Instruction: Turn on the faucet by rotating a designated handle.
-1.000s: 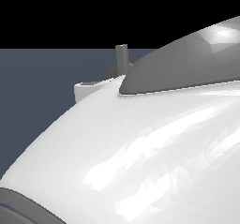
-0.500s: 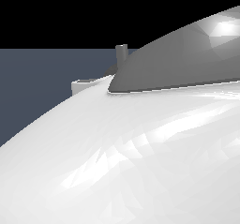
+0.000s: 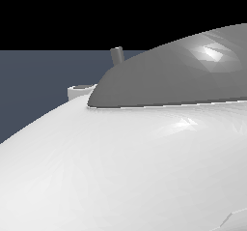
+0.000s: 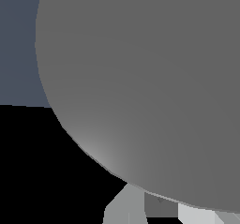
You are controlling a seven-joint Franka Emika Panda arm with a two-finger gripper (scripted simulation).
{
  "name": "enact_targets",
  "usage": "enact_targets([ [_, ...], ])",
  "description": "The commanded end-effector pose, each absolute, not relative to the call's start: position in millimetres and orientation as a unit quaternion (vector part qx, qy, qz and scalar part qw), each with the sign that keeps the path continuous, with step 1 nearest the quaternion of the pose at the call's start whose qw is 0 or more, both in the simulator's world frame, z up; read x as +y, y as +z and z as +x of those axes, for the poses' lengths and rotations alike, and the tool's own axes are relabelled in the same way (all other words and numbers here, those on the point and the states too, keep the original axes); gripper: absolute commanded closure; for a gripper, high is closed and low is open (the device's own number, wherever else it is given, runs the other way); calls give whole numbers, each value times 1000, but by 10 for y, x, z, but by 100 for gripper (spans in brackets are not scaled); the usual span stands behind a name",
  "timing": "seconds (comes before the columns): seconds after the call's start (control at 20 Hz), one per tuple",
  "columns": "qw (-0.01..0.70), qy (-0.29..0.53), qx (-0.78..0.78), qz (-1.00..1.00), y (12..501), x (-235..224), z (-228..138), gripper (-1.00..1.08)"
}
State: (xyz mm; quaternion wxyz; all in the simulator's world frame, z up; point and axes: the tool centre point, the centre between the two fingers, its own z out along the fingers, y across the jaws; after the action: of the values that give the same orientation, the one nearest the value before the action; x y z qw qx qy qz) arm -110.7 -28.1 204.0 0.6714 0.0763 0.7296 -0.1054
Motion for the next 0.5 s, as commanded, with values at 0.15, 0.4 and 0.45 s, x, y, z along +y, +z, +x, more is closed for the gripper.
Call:
enact_targets([
  [0.15,694,-34,718,26,2206,524,-1057,108],
  [0.4,699,-20,714,17,2214,743,-1056,108],
  [0.45,700,-18,714,16,2216,788,-1057,108],
])
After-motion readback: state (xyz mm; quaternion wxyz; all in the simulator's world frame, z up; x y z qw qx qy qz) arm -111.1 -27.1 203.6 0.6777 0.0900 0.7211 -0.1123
